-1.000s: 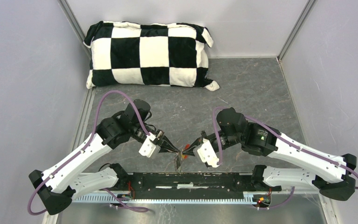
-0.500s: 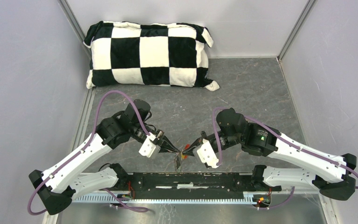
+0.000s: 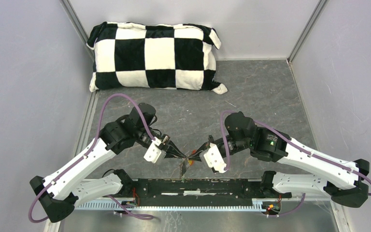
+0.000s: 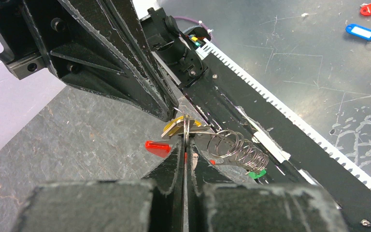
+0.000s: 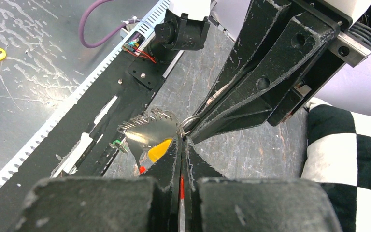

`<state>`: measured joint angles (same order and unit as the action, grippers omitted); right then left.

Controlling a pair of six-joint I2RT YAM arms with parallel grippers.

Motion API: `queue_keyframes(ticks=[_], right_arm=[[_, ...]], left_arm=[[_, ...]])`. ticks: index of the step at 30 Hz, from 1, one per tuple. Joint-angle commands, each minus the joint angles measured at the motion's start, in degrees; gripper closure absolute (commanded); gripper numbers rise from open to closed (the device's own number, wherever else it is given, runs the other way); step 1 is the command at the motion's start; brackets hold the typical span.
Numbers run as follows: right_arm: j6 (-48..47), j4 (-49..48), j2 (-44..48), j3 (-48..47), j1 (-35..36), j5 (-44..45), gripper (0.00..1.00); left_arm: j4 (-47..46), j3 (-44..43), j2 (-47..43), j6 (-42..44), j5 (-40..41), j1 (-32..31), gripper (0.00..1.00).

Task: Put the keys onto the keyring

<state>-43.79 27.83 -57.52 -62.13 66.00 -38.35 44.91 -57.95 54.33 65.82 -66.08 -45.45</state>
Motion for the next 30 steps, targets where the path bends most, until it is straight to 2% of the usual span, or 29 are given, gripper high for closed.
queue_keyframes(ticks=[1,15,23,30], right_arm=[[0.7,-5.8,0.1,-1.7,0.4,0.5,1.00],[2.6,-9.5,-0.2,-0.8,0.4,2.5,1.00],[1.0,-7.4,-0.2,-0.5,0.4,2.4,1.00],[-2.6,-1.5,2.1,0.2,0.3,4.7,1.00]], left_arm=[[-0.7,-1.1,-0.5,1.4,-0.2,-0.4,0.98],[-0.7,-0.9,-0.6,1.7,-0.3,-0.6,0.98],[-0.8,-0.8,-0.8,1.5,-0.2,-0.6,0.98],[-0.7,-0.8,-1.0,1.3,-0.3,-0.6,0.98]])
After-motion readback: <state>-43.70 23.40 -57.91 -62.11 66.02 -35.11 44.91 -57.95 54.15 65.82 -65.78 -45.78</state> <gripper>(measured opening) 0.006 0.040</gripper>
